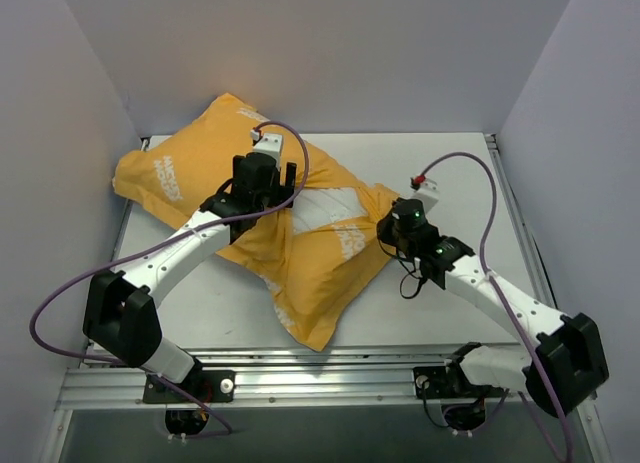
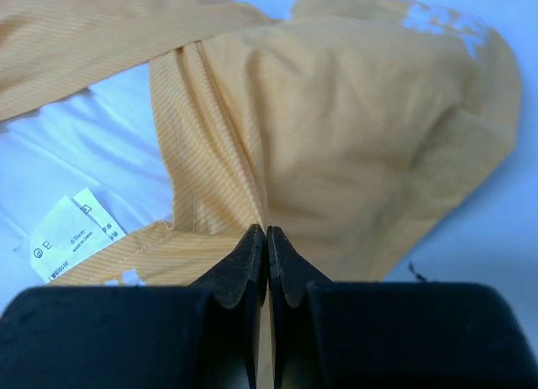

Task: Remove the pillowcase from the pillow

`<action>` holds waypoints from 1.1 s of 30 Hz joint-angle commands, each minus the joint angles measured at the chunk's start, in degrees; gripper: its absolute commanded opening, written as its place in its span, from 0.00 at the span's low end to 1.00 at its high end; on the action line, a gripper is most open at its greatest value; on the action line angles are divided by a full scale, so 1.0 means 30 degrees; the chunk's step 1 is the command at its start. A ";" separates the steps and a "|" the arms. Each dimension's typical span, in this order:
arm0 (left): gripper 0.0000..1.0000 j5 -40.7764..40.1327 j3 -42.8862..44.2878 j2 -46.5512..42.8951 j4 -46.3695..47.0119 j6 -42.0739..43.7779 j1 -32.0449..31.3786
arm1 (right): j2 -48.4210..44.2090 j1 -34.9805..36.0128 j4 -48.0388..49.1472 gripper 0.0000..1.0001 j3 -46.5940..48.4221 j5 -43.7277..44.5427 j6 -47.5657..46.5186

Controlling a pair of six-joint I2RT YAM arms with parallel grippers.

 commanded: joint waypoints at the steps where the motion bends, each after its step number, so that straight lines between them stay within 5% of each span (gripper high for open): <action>1: 0.94 -0.1358 -0.0695 0.0283 -0.1421 -0.1417 0.1117 | -0.1983 -0.1824 -0.3222 0.00 -0.2177 0.1512 0.0671; 5: 0.94 -0.0596 -0.0931 0.0341 -0.1742 -0.1944 0.1235 | -0.2342 -0.2763 -0.3016 0.00 -0.3617 -0.0653 0.1200; 11: 0.94 0.1279 -0.1543 -0.0477 -0.2212 -0.3116 0.1089 | -0.1318 -0.2501 -0.2957 0.00 -0.0138 -0.1859 -0.0731; 15: 0.94 0.2102 -0.2158 -0.1414 -0.2300 -0.3644 0.0533 | 0.0264 -0.2472 -0.3923 0.26 0.3495 -0.2151 -0.1815; 20: 0.94 0.1810 -0.2571 -0.1826 -0.2417 -0.3937 -0.0375 | 0.3160 -0.1829 -0.4392 0.40 0.6834 -0.2269 -0.2081; 27: 0.94 0.1458 -0.2542 -0.1827 -0.2534 -0.3967 -0.0698 | 0.6008 0.0308 -0.5797 0.77 1.0350 -0.0719 -0.2081; 33: 0.94 0.0991 -0.2688 -0.1768 -0.2563 -0.4259 -0.0670 | 0.7270 0.0605 -0.7496 0.81 1.0564 0.2530 -0.1759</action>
